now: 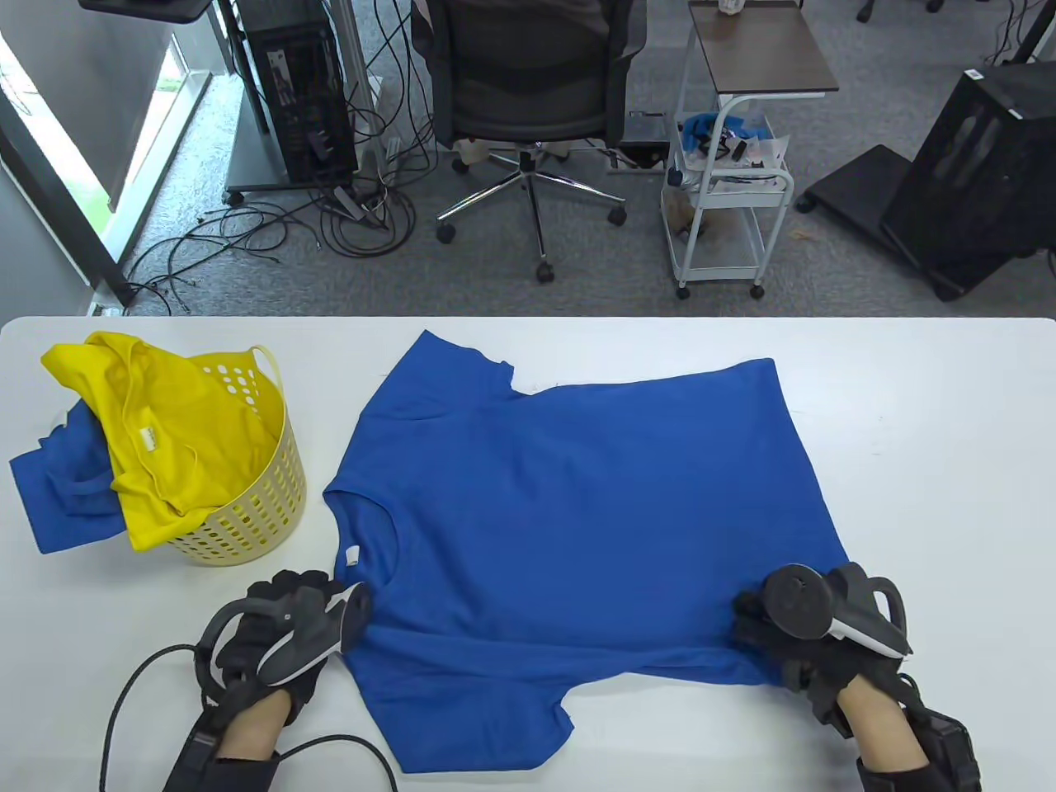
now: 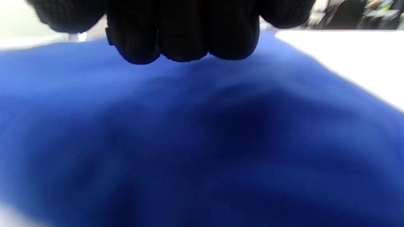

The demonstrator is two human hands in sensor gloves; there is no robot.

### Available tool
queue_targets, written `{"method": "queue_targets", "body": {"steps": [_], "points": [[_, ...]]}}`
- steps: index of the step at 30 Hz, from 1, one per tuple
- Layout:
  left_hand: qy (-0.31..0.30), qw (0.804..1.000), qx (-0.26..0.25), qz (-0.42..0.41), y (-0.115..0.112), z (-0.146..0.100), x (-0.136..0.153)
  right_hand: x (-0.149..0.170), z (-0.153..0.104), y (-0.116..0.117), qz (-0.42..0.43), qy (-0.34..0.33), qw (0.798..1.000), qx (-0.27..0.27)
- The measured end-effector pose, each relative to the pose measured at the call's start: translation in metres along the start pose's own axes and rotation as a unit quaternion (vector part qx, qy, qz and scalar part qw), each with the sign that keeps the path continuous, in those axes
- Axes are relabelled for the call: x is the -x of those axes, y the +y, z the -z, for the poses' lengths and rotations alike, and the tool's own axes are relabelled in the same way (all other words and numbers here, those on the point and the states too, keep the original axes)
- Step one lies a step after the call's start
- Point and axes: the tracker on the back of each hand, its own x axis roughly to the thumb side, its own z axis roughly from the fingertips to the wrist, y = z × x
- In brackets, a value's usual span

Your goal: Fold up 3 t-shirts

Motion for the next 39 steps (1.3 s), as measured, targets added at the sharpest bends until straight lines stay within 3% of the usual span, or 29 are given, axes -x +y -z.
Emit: {"method": "queue_targets", "body": {"steps": [2, 4, 10, 14, 17, 19, 21, 27, 30, 34, 39], "points": [[-0.017, 0.997, 0.041, -0.057, -0.006, 0.003, 0.000, 0.017, -0.003, -0.008, 0.017, 0.043, 0.998, 0.034], [-0.009, 0.995, 0.084, -0.061, -0.012, 0.007, -0.001, 0.034, -0.004, -0.006, 0.011, 0.074, 0.996, 0.038], [-0.004, 0.991, 0.117, -0.059, -0.020, 0.015, 0.010, 0.085, -0.001, 0.022, 0.007, 0.170, 0.983, -0.067], [-0.011, 0.988, 0.133, -0.081, -0.024, 0.017, 0.022, 0.088, 0.003, 0.025, 0.010, 0.179, 0.981, -0.074], [-0.023, 0.970, 0.208, -0.122, -0.027, 0.017, 0.031, 0.081, 0.005, 0.027, -0.032, 0.174, 0.980, -0.085], [-0.023, 0.964, 0.223, -0.142, -0.029, 0.016, 0.035, 0.078, 0.007, 0.028, -0.042, 0.171, 0.980, -0.092], [-0.023, 0.965, 0.225, -0.132, -0.031, 0.015, 0.039, 0.076, 0.007, 0.028, -0.052, 0.169, 0.980, -0.092], [0.004, 0.981, 0.152, -0.122, -0.035, 0.018, 0.035, 0.077, 0.002, 0.018, -0.033, 0.165, 0.985, -0.046], [0.020, 0.988, 0.110, -0.105, -0.035, 0.019, 0.032, 0.079, 0.002, 0.025, -0.051, 0.171, 0.980, -0.087], [0.020, 0.990, 0.071, -0.120, -0.026, 0.016, 0.036, 0.078, 0.003, 0.027, -0.053, 0.171, 0.981, -0.081], [0.008, 0.985, 0.105, -0.135, -0.020, 0.009, 0.042, 0.078, 0.001, 0.020, -0.019, 0.154, 0.986, -0.056]]}}
